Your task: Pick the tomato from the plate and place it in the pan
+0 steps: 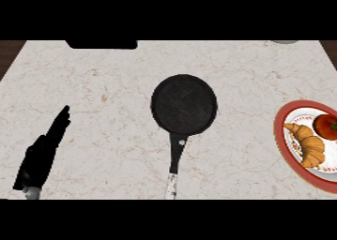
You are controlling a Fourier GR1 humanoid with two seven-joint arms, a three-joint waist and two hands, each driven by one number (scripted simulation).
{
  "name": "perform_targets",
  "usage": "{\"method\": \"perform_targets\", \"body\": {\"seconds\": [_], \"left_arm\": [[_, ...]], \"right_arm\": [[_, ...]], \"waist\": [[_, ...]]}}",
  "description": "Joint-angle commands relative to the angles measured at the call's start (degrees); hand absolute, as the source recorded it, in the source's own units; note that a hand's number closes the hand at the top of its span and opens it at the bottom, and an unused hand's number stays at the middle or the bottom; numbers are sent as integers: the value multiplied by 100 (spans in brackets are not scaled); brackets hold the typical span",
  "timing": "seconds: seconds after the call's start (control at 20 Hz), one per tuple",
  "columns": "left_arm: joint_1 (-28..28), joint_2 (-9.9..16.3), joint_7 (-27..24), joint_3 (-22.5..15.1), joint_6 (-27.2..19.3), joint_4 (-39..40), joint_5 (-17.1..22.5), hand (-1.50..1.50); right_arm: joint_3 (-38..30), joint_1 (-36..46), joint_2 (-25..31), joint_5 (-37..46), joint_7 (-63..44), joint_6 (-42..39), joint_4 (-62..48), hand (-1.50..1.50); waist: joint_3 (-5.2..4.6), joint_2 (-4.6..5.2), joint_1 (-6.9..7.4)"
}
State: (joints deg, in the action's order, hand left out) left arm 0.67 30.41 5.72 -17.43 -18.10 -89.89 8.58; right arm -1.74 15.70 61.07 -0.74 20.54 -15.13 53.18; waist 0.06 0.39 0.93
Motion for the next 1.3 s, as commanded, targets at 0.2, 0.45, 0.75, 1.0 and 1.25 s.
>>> {"method": "perform_targets", "body": {"seconds": [0.2,0.45,0.75,1.0,1.25], "left_arm": [[255,-141,-140,22,136,-41,-88,0],[49,-371,-392,139,222,437,-226,0],[-31,-178,305,274,297,-33,-333,0],[140,-393,34,356,399,33,-367,0],[108,-342,315,528,461,-216,-399,0]], "right_arm": [[825,670,92,841,-244,-1040,249,-150],[1102,1262,-288,1275,-1332,-1218,540,-150],[1443,1702,-833,1574,-2390,-1798,766,-150],[1614,1632,-982,2152,-2715,-1849,965,-150],[1823,1785,-978,2718,-2676,-2232,538,-150]], "waist": [[-8,-31,26],[-11,-23,-5],[-9,-40,-29],[-11,-43,-63],[-7,-34,-29]]}}
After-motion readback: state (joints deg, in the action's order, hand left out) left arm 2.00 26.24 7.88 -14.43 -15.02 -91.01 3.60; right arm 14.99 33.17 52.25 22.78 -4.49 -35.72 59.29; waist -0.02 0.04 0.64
